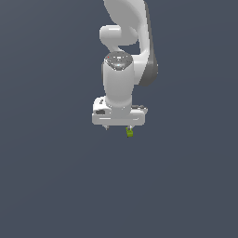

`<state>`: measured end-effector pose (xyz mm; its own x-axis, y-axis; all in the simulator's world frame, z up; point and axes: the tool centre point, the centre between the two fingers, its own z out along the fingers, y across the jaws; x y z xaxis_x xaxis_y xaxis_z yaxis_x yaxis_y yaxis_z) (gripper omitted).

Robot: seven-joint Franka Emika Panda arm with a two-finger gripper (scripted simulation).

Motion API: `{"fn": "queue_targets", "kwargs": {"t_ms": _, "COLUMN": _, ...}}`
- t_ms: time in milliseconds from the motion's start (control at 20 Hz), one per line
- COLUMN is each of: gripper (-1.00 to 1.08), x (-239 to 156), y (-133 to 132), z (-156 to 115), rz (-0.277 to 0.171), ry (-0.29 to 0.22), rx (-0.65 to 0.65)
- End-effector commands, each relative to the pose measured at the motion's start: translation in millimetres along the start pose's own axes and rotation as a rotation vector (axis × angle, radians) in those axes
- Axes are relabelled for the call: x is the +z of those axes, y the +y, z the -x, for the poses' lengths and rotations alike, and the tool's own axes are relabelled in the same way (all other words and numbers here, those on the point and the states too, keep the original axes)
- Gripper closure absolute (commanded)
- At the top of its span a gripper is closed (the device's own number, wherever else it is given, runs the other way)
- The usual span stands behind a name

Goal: Pick up the object and move it to a goal position.

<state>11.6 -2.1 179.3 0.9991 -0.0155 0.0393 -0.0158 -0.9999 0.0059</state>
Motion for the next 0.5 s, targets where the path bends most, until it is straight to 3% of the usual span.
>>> {"fn": "queue_targets", "kwargs": {"t_ms": 0, "gripper": -0.92, "x": 0, "y": 0, "z": 0, "rz": 0.0, "ry": 0.0, "rx": 0.0}}
{"fn": "queue_targets", "kwargs": {"t_ms": 450, "gripper": -0.92, "x": 4, "y": 17, "z": 0, "rz": -0.017, "ry": -0.006, "rx": 0.021}}
